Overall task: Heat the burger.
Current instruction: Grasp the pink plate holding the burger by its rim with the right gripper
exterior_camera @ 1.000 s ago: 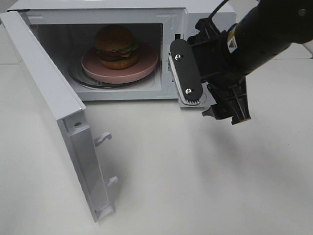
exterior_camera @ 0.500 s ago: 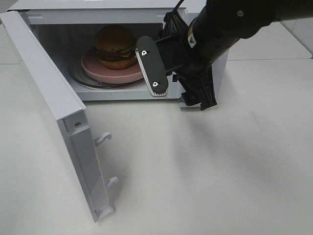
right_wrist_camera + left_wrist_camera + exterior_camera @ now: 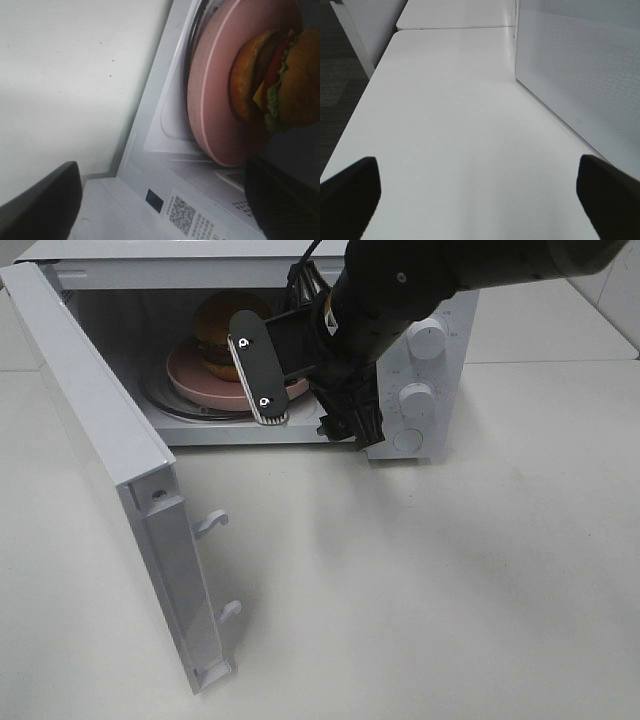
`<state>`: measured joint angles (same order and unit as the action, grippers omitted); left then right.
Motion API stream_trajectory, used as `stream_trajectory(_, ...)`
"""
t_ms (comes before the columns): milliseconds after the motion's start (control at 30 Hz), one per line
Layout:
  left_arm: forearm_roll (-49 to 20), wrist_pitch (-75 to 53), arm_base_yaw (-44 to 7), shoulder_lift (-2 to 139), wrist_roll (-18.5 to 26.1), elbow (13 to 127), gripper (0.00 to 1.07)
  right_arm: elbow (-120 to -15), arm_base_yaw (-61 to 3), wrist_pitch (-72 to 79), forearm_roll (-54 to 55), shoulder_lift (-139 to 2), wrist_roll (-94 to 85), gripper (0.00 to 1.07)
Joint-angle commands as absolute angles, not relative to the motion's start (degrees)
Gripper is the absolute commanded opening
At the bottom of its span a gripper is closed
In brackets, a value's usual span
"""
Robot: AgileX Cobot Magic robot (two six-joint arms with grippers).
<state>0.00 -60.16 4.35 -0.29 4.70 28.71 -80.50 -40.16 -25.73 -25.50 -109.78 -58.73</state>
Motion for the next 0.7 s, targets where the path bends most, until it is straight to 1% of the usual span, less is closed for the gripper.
stream_trajectory(33,-0.63,-59.59,4.53,-1.38,4.53,28.48,1.0,-82.1,-40.28,-25.9,-25.55,-111.33,-58.33,0.85)
stream_trajectory(433,-0.63,-59.59,4.53,-1.38,4.53,28.48,1.0,-90.18,-40.11,-26.13,-25.38,-119.63,-56.44,0.83)
stream_trajectory(700,-0.63,-59.59,4.53,-1.38,4.53,28.48,1.0,-93.28,-39.53,-26.13,-25.27,-122.9,-55.92,0.83)
